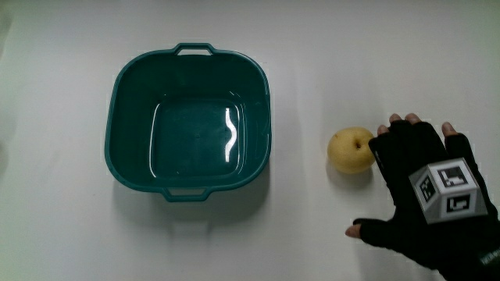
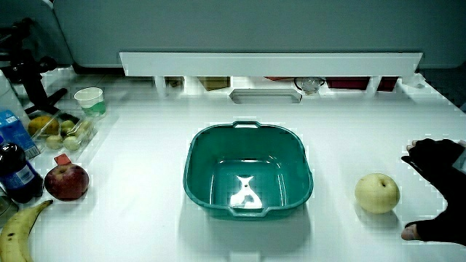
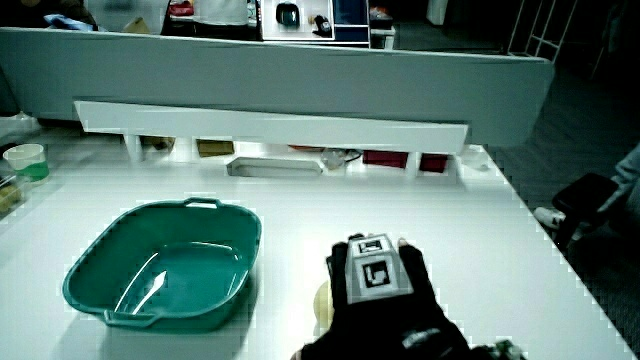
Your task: Pick pear from desk
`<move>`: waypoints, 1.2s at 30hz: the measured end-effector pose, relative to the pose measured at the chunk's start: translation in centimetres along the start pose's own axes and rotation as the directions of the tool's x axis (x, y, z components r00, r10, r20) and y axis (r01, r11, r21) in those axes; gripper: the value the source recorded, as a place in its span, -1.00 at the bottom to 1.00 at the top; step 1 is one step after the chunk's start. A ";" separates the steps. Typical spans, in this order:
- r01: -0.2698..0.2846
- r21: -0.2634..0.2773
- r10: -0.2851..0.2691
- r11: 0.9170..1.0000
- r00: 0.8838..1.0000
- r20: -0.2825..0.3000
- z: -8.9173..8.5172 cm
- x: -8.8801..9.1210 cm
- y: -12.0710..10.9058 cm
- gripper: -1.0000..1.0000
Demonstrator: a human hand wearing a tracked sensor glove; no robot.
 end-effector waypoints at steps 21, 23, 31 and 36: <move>-0.037 0.210 0.033 0.977 0.999 0.026 3.3 -0.3 -1.9 1.00; -0.029 0.253 0.016 0.967 0.999 0.051 4.3 -0.8 -2.1 1.00; -0.115 0.278 0.111 0.954 0.993 0.029 8.4 -3.5 -4.5 1.00; -0.185 0.298 0.195 0.936 0.981 -0.001 9.8 -5.4 -4.7 1.00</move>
